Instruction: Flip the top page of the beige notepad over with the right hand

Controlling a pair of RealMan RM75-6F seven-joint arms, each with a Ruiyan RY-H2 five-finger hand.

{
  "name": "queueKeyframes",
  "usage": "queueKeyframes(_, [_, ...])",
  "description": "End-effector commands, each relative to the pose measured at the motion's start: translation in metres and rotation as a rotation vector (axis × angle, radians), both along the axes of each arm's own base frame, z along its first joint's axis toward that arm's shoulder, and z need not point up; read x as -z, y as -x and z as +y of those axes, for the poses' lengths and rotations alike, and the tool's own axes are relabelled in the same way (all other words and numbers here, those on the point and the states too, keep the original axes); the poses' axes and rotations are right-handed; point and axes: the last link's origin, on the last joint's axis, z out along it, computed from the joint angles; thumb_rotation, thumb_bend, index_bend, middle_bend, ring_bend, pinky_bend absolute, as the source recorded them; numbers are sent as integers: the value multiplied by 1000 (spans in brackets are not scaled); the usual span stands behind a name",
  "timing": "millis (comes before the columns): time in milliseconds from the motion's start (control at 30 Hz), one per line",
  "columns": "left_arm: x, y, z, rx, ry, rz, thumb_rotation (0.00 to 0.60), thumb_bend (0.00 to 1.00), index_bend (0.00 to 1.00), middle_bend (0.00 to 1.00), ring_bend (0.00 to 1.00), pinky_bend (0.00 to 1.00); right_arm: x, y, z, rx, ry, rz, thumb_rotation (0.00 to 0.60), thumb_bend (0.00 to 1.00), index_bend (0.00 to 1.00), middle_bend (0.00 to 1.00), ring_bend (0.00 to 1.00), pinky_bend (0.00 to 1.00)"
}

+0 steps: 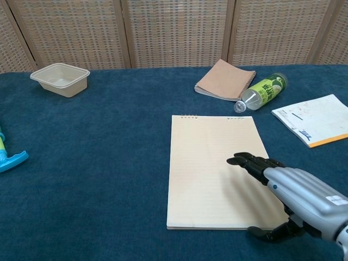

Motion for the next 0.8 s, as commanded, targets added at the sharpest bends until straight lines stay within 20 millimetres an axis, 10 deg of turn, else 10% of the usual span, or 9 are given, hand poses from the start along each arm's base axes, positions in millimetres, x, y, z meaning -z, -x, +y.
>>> queueKeyframes(33, [0, 0, 0, 2, 1, 2, 600, 65, 0, 0, 0, 77, 1, 0, -1, 0, -3, 2, 600, 395, 56, 0, 0, 0])
queueKeyframes(800, [0, 0, 0, 0, -4, 3, 600, 66, 0, 0, 0, 77, 8, 1, -7, 12, -19, 21, 600, 396, 57, 0, 0, 0])
